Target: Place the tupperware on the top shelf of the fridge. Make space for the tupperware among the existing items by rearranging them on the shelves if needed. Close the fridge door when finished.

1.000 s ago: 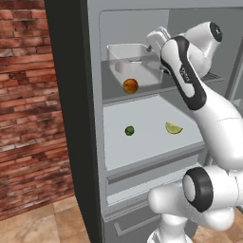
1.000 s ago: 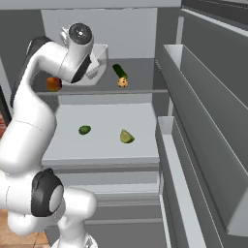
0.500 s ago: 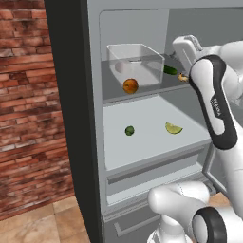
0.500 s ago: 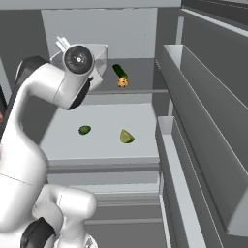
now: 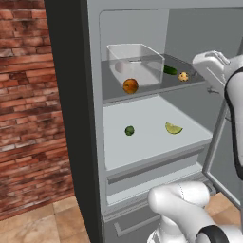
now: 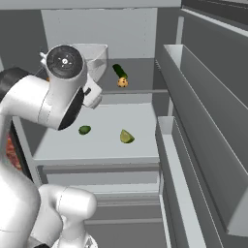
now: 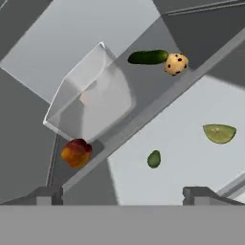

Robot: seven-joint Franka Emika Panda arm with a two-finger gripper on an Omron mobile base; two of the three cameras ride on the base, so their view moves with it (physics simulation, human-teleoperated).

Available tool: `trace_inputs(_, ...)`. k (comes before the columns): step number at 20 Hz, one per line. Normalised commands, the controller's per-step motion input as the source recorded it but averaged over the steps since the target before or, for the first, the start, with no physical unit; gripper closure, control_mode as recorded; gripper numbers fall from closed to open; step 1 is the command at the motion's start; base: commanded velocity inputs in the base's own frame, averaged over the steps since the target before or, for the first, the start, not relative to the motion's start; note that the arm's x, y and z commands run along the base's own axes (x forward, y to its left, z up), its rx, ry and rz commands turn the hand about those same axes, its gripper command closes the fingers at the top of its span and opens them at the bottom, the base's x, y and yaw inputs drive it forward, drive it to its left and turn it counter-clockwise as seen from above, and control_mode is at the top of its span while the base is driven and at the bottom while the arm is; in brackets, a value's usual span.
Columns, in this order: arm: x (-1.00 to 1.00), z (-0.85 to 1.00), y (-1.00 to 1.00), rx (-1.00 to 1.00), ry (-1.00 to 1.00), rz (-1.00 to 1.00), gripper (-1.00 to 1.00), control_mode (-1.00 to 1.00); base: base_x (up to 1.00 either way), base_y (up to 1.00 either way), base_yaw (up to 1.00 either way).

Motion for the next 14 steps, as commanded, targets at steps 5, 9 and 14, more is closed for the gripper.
trace_inputs(5, -0.77, -0.86, 0.00, -0.50, 0.05, 0.17, -1.00, -1.00, 0.00, 0.00, 0.00)
trace_inputs(9, -0.17, -0.72, 0.07, -0.41, 0.01, 0.06, -1.00, -1.00, 0.00, 0.00, 0.00)
trace_inputs(14, 0.00, -0.27, 0.07, -0.28, 0.07, 0.00, -1.00, -1.00, 0.00, 0.00, 0.00)
